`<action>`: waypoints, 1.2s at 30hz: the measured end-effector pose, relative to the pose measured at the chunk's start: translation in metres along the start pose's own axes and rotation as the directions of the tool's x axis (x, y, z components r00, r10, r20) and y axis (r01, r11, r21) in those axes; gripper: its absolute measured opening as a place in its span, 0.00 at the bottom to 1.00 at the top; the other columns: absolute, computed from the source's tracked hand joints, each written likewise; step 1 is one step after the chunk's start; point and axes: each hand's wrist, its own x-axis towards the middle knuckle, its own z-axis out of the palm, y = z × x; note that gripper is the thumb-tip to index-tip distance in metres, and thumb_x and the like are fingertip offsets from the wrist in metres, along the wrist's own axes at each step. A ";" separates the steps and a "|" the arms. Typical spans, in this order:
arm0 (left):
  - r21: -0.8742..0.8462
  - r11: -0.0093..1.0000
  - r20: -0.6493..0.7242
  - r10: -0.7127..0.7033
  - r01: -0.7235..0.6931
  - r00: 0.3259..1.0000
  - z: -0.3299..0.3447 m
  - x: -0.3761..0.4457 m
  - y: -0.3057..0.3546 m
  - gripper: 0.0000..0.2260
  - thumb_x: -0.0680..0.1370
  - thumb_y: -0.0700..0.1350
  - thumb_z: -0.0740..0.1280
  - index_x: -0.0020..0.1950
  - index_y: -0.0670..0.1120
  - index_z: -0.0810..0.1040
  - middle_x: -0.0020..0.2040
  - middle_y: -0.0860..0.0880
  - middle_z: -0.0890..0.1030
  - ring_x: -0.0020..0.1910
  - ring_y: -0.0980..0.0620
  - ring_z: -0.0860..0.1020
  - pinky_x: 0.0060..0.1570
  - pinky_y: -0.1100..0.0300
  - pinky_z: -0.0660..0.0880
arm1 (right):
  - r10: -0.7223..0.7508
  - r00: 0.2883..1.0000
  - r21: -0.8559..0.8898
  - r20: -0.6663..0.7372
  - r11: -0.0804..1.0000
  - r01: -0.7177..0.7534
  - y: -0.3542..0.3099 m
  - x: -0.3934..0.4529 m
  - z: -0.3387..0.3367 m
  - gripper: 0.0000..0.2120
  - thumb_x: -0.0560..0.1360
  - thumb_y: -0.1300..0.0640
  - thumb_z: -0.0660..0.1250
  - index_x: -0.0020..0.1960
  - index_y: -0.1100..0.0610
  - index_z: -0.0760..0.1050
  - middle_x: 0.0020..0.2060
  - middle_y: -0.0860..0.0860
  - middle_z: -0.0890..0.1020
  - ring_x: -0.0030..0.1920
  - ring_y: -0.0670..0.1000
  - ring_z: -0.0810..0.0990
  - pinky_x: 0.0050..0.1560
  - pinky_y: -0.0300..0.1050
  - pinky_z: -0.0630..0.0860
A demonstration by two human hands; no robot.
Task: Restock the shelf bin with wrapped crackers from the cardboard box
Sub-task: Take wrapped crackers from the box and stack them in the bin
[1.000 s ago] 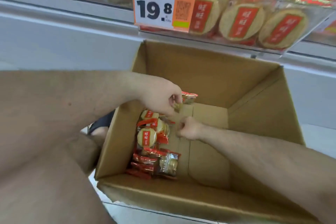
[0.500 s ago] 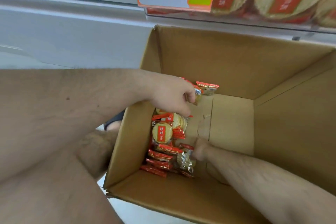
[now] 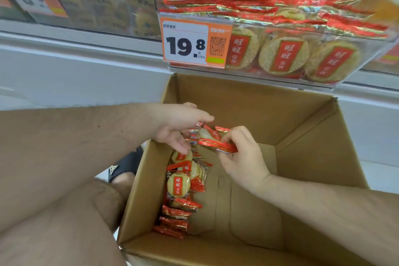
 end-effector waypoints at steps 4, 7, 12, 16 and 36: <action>-0.146 0.979 -0.023 0.139 -0.141 0.990 0.001 0.006 0.001 0.25 0.76 0.36 0.69 0.69 0.54 0.70 0.56 0.45 0.79 0.47 0.48 0.82 0.44 0.54 0.82 | -0.083 0.996 0.101 0.022 0.992 0.080 -0.025 0.009 0.001 0.14 0.65 0.63 0.70 0.49 0.55 0.72 0.47 0.45 0.70 0.44 0.40 0.70 0.45 0.30 0.70; 0.061 0.972 -0.127 0.232 -0.226 0.964 -0.007 0.008 0.000 0.22 0.73 0.34 0.72 0.60 0.56 0.75 0.55 0.48 0.78 0.47 0.48 0.82 0.43 0.54 0.82 | 0.170 0.959 0.082 0.227 0.978 -0.193 0.003 0.018 0.003 0.19 0.64 0.62 0.69 0.51 0.48 0.68 0.49 0.41 0.71 0.44 0.42 0.72 0.44 0.33 0.71; 0.331 0.897 -0.087 0.338 -0.293 0.937 -0.010 0.010 -0.005 0.25 0.73 0.33 0.72 0.59 0.61 0.74 0.57 0.52 0.75 0.49 0.48 0.80 0.42 0.51 0.83 | 0.846 0.469 0.060 0.253 0.470 -0.880 0.089 0.047 0.021 0.16 0.73 0.60 0.69 0.59 0.51 0.74 0.42 0.51 0.79 0.36 0.51 0.75 0.36 0.41 0.69; 0.408 0.855 0.008 0.348 -0.320 0.938 -0.011 0.015 -0.006 0.25 0.73 0.34 0.71 0.58 0.62 0.72 0.56 0.55 0.75 0.50 0.53 0.78 0.41 0.61 0.81 | 0.917 0.158 0.353 0.366 0.021 -0.936 0.137 0.057 0.049 0.25 0.75 0.57 0.69 0.70 0.53 0.68 0.40 0.56 0.79 0.31 0.51 0.77 0.30 0.40 0.70; 0.375 0.891 -0.020 0.283 -0.255 0.959 -0.012 0.006 -0.006 0.30 0.73 0.29 0.67 0.63 0.60 0.73 0.60 0.51 0.74 0.50 0.52 0.79 0.44 0.53 0.82 | 0.936 0.274 0.205 0.221 0.230 -0.951 0.140 0.049 0.039 0.10 0.78 0.64 0.56 0.51 0.52 0.71 0.41 0.54 0.77 0.34 0.54 0.76 0.35 0.43 0.70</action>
